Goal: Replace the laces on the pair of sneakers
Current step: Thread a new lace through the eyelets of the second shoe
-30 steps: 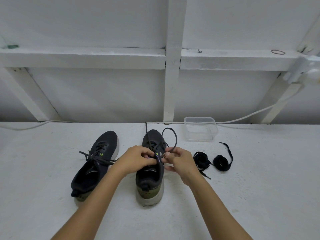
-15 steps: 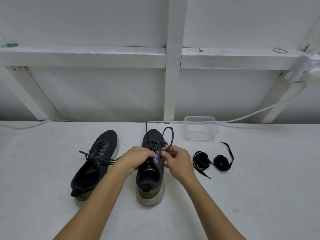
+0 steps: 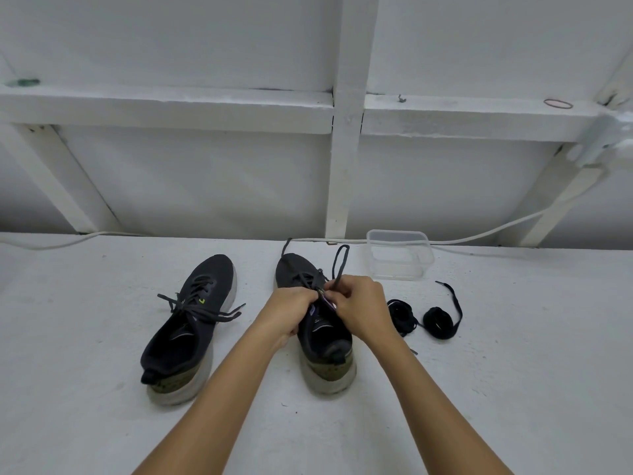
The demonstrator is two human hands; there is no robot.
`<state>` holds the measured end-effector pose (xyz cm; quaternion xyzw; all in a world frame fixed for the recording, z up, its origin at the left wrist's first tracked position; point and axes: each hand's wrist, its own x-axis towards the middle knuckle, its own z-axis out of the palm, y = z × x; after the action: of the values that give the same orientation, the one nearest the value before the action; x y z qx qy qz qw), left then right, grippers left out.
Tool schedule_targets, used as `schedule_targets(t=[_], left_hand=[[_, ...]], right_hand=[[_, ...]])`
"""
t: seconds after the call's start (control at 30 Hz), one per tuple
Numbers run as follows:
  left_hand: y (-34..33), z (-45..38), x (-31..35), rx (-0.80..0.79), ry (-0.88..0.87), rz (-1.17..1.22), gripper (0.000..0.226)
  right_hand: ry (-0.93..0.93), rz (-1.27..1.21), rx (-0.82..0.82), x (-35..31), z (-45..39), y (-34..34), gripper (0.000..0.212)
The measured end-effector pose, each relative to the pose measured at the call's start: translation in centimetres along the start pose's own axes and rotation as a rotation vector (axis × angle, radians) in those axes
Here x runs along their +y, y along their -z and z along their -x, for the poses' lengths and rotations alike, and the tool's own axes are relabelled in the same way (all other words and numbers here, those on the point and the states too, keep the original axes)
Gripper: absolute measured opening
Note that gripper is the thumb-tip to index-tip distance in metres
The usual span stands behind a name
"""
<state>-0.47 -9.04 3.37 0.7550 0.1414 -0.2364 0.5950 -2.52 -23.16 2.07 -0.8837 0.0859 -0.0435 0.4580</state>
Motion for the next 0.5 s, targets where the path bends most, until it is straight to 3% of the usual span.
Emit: schedule_targets(t=[0.33,0.5], left_hand=[[0.5,-0.5,-1.2,0.102,-0.208,-0.215,0.013],[1.2,-0.7,-1.1,-0.003,-0.108,-0.040,0.015]], right_hand=[[-0.129,-0.057,-0.215,-0.2,0.8,1.0,0.020],[-0.074,-0.065,-0.278,0.0,2.0,0.7,0.024]])
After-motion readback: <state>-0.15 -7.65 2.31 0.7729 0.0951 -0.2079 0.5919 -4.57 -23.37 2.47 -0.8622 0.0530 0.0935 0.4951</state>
